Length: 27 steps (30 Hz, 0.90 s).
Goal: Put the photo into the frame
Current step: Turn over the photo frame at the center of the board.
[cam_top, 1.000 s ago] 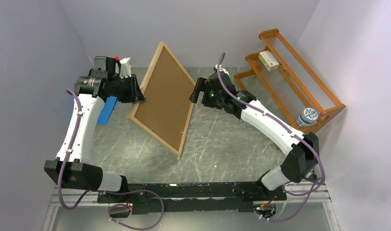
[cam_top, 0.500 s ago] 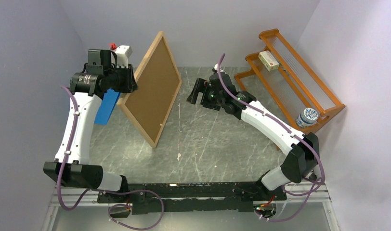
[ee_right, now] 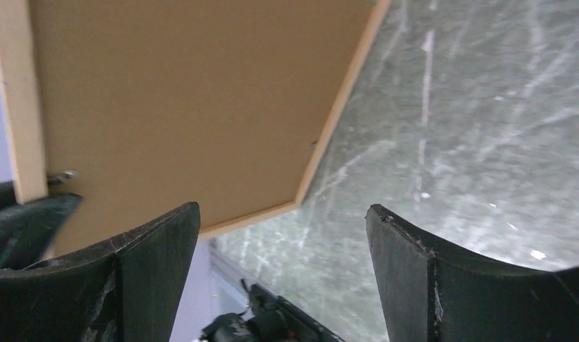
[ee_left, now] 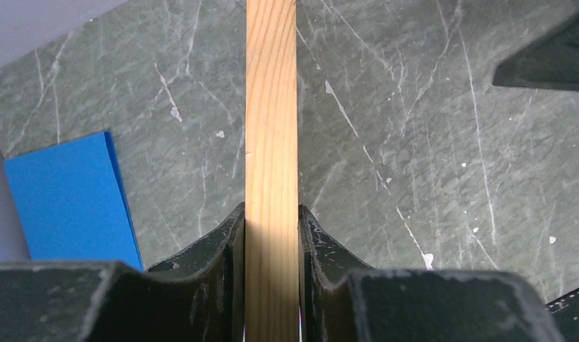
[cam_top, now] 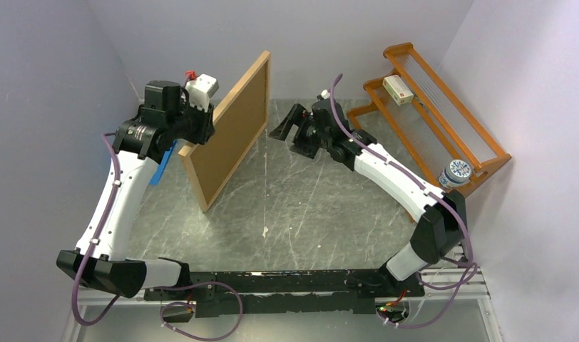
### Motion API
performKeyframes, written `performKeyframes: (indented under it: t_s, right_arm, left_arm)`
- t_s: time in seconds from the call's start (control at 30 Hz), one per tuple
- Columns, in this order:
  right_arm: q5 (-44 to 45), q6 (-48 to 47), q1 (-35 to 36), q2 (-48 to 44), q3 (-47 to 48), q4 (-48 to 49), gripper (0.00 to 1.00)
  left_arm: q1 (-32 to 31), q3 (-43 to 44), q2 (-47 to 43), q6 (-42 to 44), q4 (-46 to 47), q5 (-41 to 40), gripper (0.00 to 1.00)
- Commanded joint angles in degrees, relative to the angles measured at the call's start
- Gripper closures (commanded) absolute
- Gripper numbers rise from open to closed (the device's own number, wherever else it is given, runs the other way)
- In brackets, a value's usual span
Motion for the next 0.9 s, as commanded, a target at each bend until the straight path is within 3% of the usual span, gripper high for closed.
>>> performKeyframes:
  t_s: [0.0, 0.2, 0.67, 0.77, 0.87]
  right_arm:
    - [-6.79, 5.95, -0.19, 3.39, 6.72, 8.25, 0.11]
    - [-9.65, 9.67, -0.24, 5.15, 8.62, 15.40, 0.04]
    - [-10.72, 13.90, -1.78, 14.37, 22.57, 7.84, 0.09]
    - [-10.52, 13.29, -1.93, 16.73, 26.24, 3.68, 0.11]
    - [-10.43, 13.18, -2.23, 17.62, 27.51, 0.15, 0.15]
  left_arm:
    - [-2.19, 0.51, -2.78, 2.73, 4.69, 0.54, 0.97]
    - [-4.96, -0.78, -3.13, 2.52, 4.17, 1.79, 0.93]
    - [-11.71, -3.13, -2.58, 1.49, 2.49, 0.94, 0.88]
    - [-12.87, -3.52, -2.23, 1.41, 2.06, 0.13, 0.84]
    - [-13.30, -4.05, -2.17, 1.71, 1.59, 1.22, 0.72]
